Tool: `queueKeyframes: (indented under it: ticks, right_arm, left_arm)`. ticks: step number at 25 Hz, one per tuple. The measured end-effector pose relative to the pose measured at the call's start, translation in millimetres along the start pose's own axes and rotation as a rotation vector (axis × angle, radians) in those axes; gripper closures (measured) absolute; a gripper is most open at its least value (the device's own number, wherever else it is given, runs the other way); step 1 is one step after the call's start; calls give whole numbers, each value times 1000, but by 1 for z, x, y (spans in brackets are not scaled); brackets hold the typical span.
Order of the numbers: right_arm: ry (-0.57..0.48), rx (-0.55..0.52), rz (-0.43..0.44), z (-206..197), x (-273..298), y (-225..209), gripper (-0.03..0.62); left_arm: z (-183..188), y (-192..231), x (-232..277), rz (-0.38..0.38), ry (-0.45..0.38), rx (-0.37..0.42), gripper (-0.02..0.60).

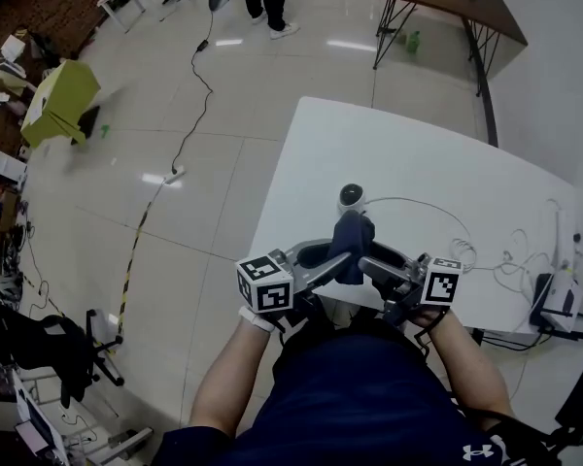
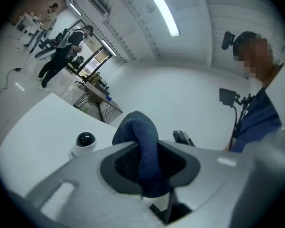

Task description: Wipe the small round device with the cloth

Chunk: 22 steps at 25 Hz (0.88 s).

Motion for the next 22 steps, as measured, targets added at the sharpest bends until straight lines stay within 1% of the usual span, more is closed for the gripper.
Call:
queueKeyframes:
  ticks: [2, 3, 6, 8, 11, 12, 13, 14, 16, 18, 20, 22]
  right_arm:
    - [-1, 47, 60, 2, 5, 1, 246]
    - [-8, 70, 83, 3, 6, 1, 258]
    - [-23, 117, 112, 3, 9, -1, 329]
    - [-12, 125, 109, 1, 11, -3, 373]
    - [16, 69, 64, 5, 10, -9, 402]
    - [19, 51, 47, 6, 10, -10, 432]
    - [17, 38, 29, 7, 10, -12, 444]
    - [11, 26, 11, 8, 10, -14, 478]
    - [-3, 7, -27, 10, 10, -19, 487]
    - [-23, -6, -66, 13, 7, -24, 491]
    - [-45, -16, -104, 17, 3, -31, 491]
    - [-57, -49, -164, 26, -1, -38, 491]
  left_arm:
    - [1, -4, 2, -36, 11, 14, 486]
    - [0, -5, 2, -45, 14, 18, 486]
    - [0, -6, 3, -67, 0, 9, 485]
    - [1, -5, 3, -76, -7, -3, 483]
    - [-2, 0, 5, -65, 1, -19, 483]
    - [-3, 3, 5, -55, 5, -23, 483]
    - [-3, 5, 5, -45, 5, -29, 481]
    - [-3, 8, 5, -34, 3, -37, 464]
    - [-4, 14, 7, -2, -5, -50, 431]
    - [-6, 22, 9, 48, -9, -51, 390]
    - [-7, 32, 9, 102, -17, -51, 384]
    - [-5, 43, 5, 155, -27, -54, 382]
Point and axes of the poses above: the fingertips, and each gripper's own axes: x forward along the fingers, y to its left, z out of its top, the point moved 6 cm from there along -x, backward along the fingers, and after that the axes turned 5 degrees about z, right-handed, at the moved point
